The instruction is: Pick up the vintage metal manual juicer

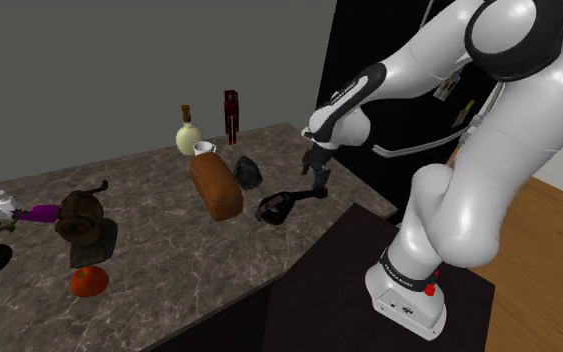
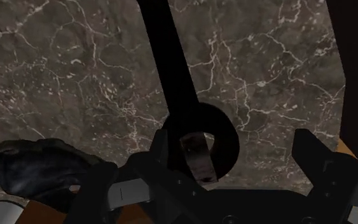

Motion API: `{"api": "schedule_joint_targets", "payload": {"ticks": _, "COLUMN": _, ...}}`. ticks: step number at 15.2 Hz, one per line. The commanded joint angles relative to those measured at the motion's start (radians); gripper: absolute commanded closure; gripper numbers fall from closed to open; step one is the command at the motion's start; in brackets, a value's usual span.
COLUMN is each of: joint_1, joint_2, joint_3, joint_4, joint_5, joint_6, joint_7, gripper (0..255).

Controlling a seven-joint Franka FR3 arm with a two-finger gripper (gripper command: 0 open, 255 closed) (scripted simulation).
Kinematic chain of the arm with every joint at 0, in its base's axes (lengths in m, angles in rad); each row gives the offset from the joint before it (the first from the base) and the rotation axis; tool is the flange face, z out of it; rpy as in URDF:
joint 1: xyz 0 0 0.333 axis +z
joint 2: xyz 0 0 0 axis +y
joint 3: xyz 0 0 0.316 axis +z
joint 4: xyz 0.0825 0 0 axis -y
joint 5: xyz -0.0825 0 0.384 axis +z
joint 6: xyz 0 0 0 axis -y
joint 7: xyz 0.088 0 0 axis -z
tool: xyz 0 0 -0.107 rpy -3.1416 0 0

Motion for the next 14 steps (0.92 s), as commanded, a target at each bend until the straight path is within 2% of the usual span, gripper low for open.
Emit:
{"api": "schedule_joint_targets", "payload": {"ticks": 1, "joint_1": 0.116, "joint_2": 0.184, "joint_3": -0.068, "joint_4": 0.071, "joint_5": 0.370, "joint_6": -0.006, "joint_7": -0.367, "gripper": 0}}
{"api": "schedule_joint_targets", "payload": {"ticks": 2, "joint_1": 0.100, "joint_2": 0.267, "joint_3": -0.036, "joint_4": 0.110, "joint_5": 0.511, "joint_6": -0.037, "joint_7": -0.508, "gripper": 0}}
{"api": "schedule_joint_targets", "payload": {"ticks": 3, "joint_1": 0.049, "joint_2": 0.330, "joint_3": 0.026, "joint_4": 0.146, "joint_5": 0.606, "joint_6": -0.061, "joint_7": -0.615, "gripper": 0}}
{"api": "schedule_joint_targets", "payload": {"ticks": 4, "joint_1": -0.008, "joint_2": 0.382, "joint_3": 0.091, "joint_4": 0.180, "joint_5": 0.674, "joint_6": -0.079, "joint_7": -0.702, "gripper": 0}}
{"api": "schedule_joint_targets", "payload": {"ticks": 5, "joint_1": -0.042, "joint_2": 0.420, "joint_3": 0.131, "joint_4": 0.207, "joint_5": 0.719, "joint_6": -0.092, "joint_7": -0.763, "gripper": 0}}
{"api": "schedule_joint_targets", "payload": {"ticks": 12, "joint_1": -0.112, "joint_2": 0.538, "joint_3": 0.222, "joint_4": 0.249, "joint_5": 0.877, "joint_6": -0.087, "joint_7": -0.886, "gripper": 0}}
{"api": "schedule_joint_targets", "payload": {"ticks": 14, "joint_1": -0.117, "joint_2": 0.548, "joint_3": 0.229, "joint_4": 0.253, "joint_5": 0.889, "joint_6": -0.086, "joint_7": -0.896, "gripper": 0}}
